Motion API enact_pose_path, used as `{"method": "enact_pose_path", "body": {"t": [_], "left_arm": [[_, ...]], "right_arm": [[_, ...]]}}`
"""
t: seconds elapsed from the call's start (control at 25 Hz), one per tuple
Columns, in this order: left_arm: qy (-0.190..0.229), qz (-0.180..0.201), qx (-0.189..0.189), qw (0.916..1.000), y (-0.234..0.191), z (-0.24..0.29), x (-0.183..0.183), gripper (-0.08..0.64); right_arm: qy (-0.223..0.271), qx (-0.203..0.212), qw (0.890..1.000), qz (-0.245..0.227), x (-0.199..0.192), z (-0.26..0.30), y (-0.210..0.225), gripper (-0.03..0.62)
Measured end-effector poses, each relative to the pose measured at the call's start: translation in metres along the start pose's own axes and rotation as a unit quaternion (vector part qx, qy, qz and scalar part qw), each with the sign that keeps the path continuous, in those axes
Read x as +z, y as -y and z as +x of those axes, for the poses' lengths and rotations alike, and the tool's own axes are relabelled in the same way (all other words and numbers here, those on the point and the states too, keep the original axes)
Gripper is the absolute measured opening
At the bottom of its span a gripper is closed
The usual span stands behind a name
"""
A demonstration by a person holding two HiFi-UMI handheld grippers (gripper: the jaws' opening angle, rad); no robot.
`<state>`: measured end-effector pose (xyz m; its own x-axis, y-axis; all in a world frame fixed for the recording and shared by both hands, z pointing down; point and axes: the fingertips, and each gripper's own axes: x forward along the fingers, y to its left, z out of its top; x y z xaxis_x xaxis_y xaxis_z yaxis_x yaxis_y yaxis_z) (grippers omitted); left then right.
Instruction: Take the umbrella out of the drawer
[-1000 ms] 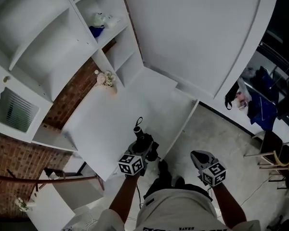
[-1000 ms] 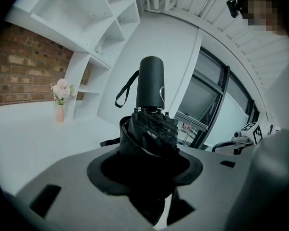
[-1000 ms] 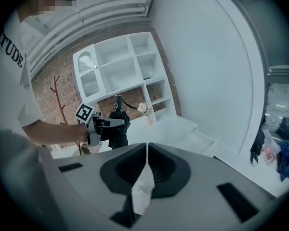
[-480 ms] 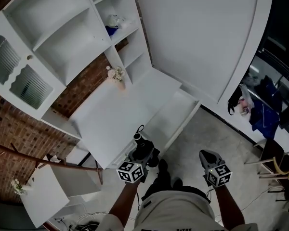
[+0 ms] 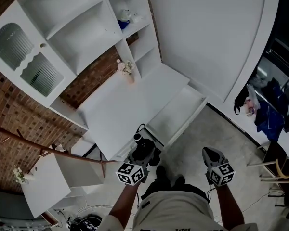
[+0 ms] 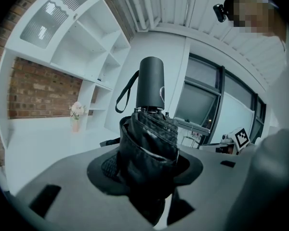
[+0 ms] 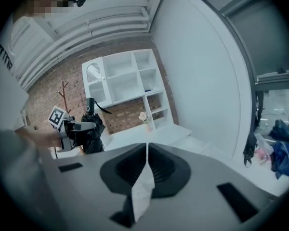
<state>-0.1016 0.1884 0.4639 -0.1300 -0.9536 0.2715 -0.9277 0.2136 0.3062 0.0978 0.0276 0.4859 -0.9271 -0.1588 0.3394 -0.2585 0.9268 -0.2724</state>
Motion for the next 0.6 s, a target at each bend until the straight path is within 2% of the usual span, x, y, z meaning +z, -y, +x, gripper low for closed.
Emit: {"method": "enact_pose_path", "body": {"t": [0.32, 0.6], "left_arm": [[0.024, 0.032, -0.009, 0.9992, -0.015, -0.022, 0.030, 0.213], [0.028, 0.041, -0.028, 0.9984, -0.035, -0.042, 0.049, 0.213]], "right_arm": [[0.021, -0.008, 1.000, -0.012, 0.019, 0.015, -0.022, 0.034], [0.051, -0.028, 0.998, -0.023, 0.042, 0.026, -0.050, 0.034]]}}
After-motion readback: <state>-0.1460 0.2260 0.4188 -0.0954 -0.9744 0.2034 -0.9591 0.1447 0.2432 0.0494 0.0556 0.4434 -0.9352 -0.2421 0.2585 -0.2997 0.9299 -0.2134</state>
